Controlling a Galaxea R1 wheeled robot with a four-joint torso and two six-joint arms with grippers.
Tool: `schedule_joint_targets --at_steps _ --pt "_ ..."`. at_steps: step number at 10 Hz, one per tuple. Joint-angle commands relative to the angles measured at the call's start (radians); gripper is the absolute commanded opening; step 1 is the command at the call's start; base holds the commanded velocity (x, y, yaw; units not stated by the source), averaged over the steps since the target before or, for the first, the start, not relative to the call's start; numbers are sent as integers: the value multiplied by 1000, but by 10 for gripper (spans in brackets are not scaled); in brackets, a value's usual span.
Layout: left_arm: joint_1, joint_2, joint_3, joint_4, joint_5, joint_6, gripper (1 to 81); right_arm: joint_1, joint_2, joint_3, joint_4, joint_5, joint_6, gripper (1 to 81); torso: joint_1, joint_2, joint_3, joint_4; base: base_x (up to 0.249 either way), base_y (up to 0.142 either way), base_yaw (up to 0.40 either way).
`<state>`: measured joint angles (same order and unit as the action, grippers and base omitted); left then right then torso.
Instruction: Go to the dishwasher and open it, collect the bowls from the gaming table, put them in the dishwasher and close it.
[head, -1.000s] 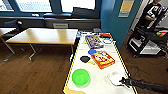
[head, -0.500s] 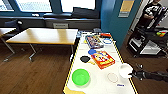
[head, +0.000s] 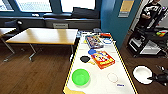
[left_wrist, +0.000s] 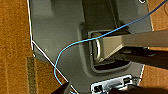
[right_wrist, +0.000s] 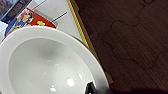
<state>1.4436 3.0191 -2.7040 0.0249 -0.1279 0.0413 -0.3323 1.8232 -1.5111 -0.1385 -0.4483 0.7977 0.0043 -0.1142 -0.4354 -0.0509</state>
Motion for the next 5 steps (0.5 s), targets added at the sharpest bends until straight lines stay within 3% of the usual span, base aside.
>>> schedule_joint_targets --at_steps 1,2,5 --pt "-13 0 4 9 62 8 811 32 -152 112 -69 -72 -2 10 0 0 0 0 0 0 0" --pt "-13 0 4 9 63 8 811 -13 -169 118 -69 -63 -6 10 0 0 0 0 0 0 0" --pt "-13 5 4 9 63 9 811 -118 -195 123 -69 -49 -95 10 0 0 0 0 0 0 0"
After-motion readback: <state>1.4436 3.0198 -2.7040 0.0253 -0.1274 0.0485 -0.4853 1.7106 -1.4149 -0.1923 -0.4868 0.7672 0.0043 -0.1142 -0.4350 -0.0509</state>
